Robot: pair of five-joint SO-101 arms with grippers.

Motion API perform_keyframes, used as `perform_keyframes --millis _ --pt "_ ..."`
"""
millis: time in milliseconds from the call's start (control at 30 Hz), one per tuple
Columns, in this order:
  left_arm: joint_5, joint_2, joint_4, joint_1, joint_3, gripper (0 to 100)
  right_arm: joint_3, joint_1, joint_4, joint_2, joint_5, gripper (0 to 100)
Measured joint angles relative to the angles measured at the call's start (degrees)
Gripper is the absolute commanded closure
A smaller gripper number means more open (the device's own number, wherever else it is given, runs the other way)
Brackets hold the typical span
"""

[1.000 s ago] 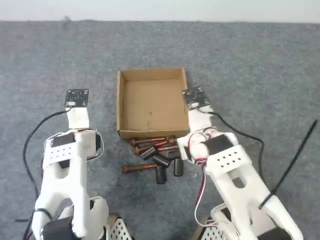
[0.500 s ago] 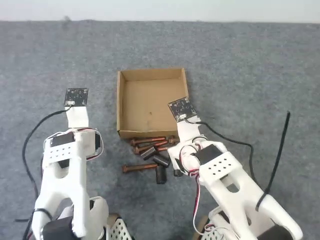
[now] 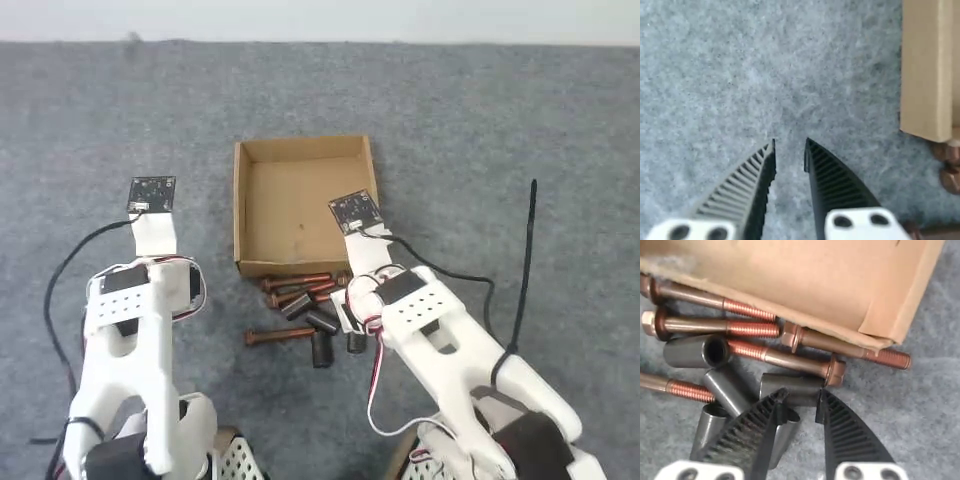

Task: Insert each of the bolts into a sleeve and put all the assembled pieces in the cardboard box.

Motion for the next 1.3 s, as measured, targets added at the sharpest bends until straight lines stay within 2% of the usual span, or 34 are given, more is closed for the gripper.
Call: perform_keyframes --millis 133,367,600,833,1033,1300 --pt "0.0 0.0 0.0 0.0 0.0 91 -0.2 -1.3 0.0 0.2 0.0 79.7" --pt "0.0 0.0 0.0 0.0 0.0 91 0.0 -4.9 3.9 0.8 0.0 87.9" --pt "0.0 0.0 0.0 0.0 0.0 91 0.0 -6.4 5.2 0.8 0.0 88.0" --pt "0.0 0.0 0.0 0.0 0.0 91 -0.3 -6.2 4.4 2.6 0.0 79.4" --pt "0.0 0.0 0.0 0.0 0.0 91 -6.6 -5.5 7.9 11.8 0.0 95.2" --pt "0.0 0.0 0.0 0.9 0.0 91 -8.4 0.3 9.8 13.2 1.0 99.1"
